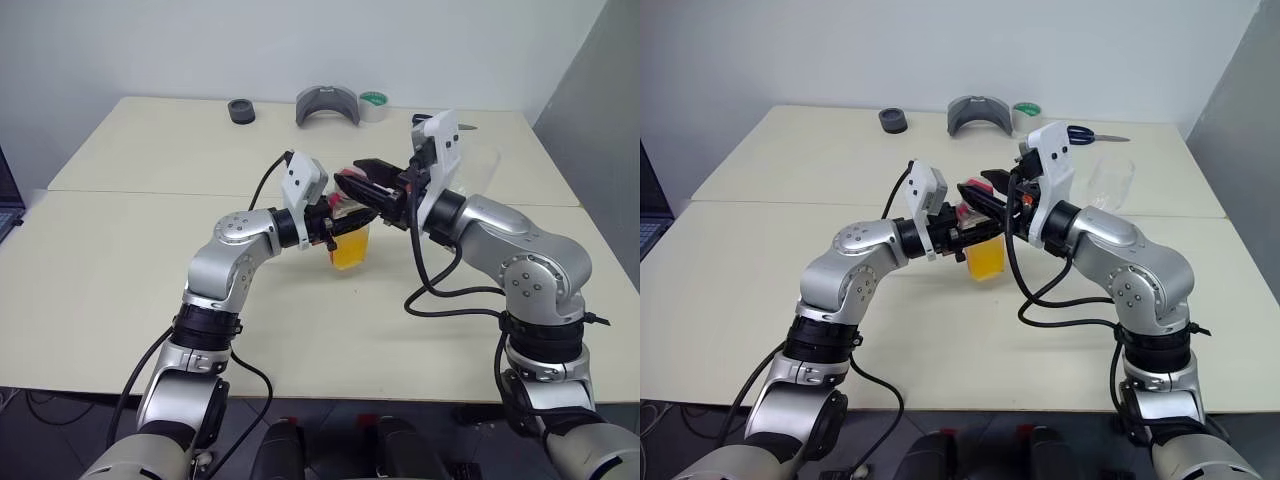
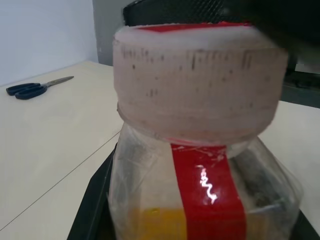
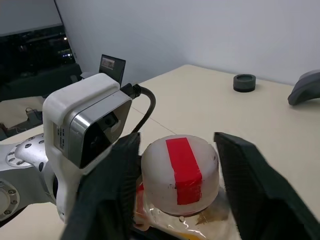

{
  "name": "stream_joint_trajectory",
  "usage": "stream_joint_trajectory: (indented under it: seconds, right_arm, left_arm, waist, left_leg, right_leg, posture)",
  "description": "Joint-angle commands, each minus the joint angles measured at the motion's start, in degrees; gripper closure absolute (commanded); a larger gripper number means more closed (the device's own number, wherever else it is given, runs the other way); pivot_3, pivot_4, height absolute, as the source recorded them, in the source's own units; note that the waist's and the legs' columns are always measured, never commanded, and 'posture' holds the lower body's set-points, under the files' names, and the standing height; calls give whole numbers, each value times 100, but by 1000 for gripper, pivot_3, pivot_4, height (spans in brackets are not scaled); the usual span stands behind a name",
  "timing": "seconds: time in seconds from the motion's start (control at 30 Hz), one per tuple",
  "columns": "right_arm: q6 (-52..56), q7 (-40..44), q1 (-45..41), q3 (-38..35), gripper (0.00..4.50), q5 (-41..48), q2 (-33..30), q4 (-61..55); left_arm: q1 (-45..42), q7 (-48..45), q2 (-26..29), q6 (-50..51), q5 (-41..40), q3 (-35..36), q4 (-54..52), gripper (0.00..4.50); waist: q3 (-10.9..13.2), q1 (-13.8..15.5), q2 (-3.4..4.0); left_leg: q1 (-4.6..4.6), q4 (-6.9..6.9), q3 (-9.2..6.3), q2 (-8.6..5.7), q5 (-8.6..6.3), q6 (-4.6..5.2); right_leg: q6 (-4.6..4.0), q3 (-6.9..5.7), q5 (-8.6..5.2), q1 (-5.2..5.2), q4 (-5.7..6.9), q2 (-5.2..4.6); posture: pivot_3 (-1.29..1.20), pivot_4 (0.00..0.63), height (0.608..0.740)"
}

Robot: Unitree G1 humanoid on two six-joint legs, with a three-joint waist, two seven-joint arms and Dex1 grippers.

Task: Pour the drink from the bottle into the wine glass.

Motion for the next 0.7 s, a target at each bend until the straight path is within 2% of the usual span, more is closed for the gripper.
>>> stream_joint_trajectory:
  seconds: [0.03,0.27,0.53,0.7]
  right_arm:
    - [-89,154,9,-22,2749,78,-12,-151]
    - [-71,597,-76,-32,2749,218,-300,-221]
    - [195,2762,-771,-306,2749,1411,-1219,389]
    - [-17,3595,-1034,7,2749,1211,-1504,780]
  left_arm:
    - [-152,-8,1,-117,-41,15,-248,2710]
    - [-71,-216,93,122,-284,21,-574,2710]
    - [358,-1177,839,745,-1294,53,-1989,2710]
    - [148,-1460,1066,865,-1638,66,-2126,2710]
  waist:
    - [0,0,0]
    - [0,0,0]
    - [13,-17,15]
    - [14,-10,16]
  left_leg:
    - [0,0,0,0,0,0]
    - [0,0,0,0,0,0]
    - [0,-1,0,3,0,1]
    - [0,1,-1,2,-1,1]
  right_leg:
    - [0,0,0,0,0,0]
    - [0,0,0,0,-1,0]
    - [-2,0,-2,-1,-2,1]
    - [-1,-2,-2,1,-4,1]
  posture:
    - [0,150,740]
    - [0,150,740]
    - [0,150,740]
    - [0,150,740]
